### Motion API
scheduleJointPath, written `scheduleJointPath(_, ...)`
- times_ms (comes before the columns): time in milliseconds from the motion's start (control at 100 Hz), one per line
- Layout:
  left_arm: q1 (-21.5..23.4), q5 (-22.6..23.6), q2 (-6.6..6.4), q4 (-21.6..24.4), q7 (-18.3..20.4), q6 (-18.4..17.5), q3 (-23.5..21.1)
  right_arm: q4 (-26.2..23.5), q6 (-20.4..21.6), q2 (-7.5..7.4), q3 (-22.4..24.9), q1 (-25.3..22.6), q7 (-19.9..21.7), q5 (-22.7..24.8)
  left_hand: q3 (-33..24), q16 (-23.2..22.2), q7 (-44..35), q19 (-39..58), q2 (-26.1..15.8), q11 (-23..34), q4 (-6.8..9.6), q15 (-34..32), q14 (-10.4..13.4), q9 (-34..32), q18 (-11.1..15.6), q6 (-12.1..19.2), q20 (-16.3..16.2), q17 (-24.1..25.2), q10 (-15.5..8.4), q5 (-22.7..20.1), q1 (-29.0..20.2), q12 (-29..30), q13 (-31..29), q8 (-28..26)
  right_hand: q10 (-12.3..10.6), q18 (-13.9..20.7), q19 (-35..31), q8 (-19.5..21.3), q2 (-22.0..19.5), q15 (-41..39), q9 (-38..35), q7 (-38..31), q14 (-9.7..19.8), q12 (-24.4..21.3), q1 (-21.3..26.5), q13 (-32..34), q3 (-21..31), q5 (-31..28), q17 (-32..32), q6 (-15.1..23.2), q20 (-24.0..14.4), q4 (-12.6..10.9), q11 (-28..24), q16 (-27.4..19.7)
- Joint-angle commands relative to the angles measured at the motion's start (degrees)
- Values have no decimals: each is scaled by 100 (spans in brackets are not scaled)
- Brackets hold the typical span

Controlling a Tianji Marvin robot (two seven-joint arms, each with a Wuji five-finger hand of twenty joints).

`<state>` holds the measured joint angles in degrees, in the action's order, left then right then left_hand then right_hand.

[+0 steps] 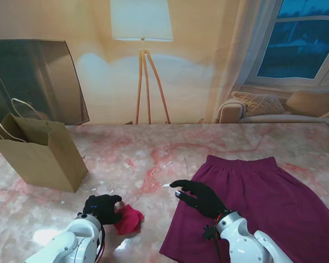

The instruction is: Fold the socks and the shorts into the kraft paper bag

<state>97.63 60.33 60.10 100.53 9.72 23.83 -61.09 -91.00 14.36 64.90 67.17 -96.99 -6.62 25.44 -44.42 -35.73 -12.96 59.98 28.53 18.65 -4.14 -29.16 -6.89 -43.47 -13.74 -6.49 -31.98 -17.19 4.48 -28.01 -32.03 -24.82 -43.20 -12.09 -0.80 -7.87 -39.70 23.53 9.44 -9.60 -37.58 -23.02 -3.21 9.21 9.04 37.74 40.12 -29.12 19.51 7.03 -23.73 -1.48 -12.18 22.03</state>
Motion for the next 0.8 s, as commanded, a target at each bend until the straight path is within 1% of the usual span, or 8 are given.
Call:
scheduleJointPath(0, -26, 14, -13, -124, 69, -35, 53, -32, -8, 8, -14, -45, 1, 5, -29, -59, 92, -138, 207, 4, -196, 79, 26, 101, 0, -122, 64, 137, -100, 179, 83, -46, 170, 116, -17, -17, -155, 41, -113, -115, -61, -35, -71, 54, 47, 146, -172, 94, 25, 167, -246, 231, -54, 121)
scheduleJointPath(180, -115, -113, -18, -284, 48, 0, 224, -20, -5, 11, -14, -44, -10, -4, 106, -340, -202, -296, 465, 785, -240, -104, -18, -8, -70, 109, 7, 283, -309, -95, 165, -1070, 298, -99, -23, -12, -151, 41, -115, -113, -55, -34, -63, 52, 54, 143, -165, 97, 18, 159, -245, 230, -49, 120)
scheduleJointPath(290, -132, -143, -16, -372, -35, -48, 297, -10, 5, 12, -21, -38, -11, -7, -99, -453, -1314, -611, 631, 779, -235, 127, -179, 403, -102, 645, -21, 675, -169, -791, 54, -1603, 913, -1078, -16, -12, -152, 41, -118, -114, -58, -33, -53, 53, 56, 147, -163, 95, 19, 150, -245, 229, -51, 119)
scheduleJointPath(340, -122, -143, -12, -401, -109, -87, 323, -7, 9, 13, -22, -38, -16, -9, -266, -474, -1925, -735, 680, 677, -224, 201, -204, 543, -100, 802, -35, 792, -130, -821, 7, -1646, 1077, -1531, -17, -14, -154, 41, -118, -115, -63, -33, -64, 54, 57, 151, -161, 93, 23, 164, -246, 229, -53, 120)
scheduleJointPath(440, -98, -166, -1, -438, -235, -145, 365, -12, 6, 11, -14, -43, -8, -15, -397, -455, -2885, -825, 730, 469, -229, 298, -220, 678, -89, 971, -82, 852, -93, -696, -22, -1550, 1202, -2282, -14, -6, -153, 41, -118, -113, -65, -33, -68, 54, 55, 146, -160, 96, 22, 165, -246, 230, -54, 119)
scheduleJointPath(510, -86, -226, 10, -455, -307, -155, 387, -15, 5, 11, -9, -47, -7, -13, -263, -445, -3433, -857, 910, 302, -549, 317, -222, 722, -80, 1094, -107, 894, -17, -676, -294, -1351, 1226, -2746, -18, -11, -154, 42, -120, -117, -65, -37, -67, 54, 56, 152, -160, 91, 23, 157, -246, 231, -54, 120)
scheduleJointPath(570, -82, -292, 21, -469, -363, -144, 410, -9, 10, 13, -8, -46, -18, -6, -107, -447, -3857, -840, 993, 254, -647, 298, -211, 681, -73, 1242, -136, 881, 0, -672, -528, -1256, 1192, -3032, -24, -9, -153, 42, -120, -115, -69, -36, -62, 54, 52, 149, -161, 91, 21, 153, -246, 231, -55, 120)
scheduleJointPath(790, -92, -579, 55, -484, -455, -168, 419, -2, 14, 11, -5, -44, -12, -9, -231, -232, -5372, -679, 949, -162, -455, 322, -124, -156, -58, 2173, -132, 670, -72, -803, -971, -428, 714, -4345, -9, -11, -154, 39, -120, -118, -68, -31, -70, 53, 56, 158, -162, 98, 25, 151, -246, 231, -53, 121)
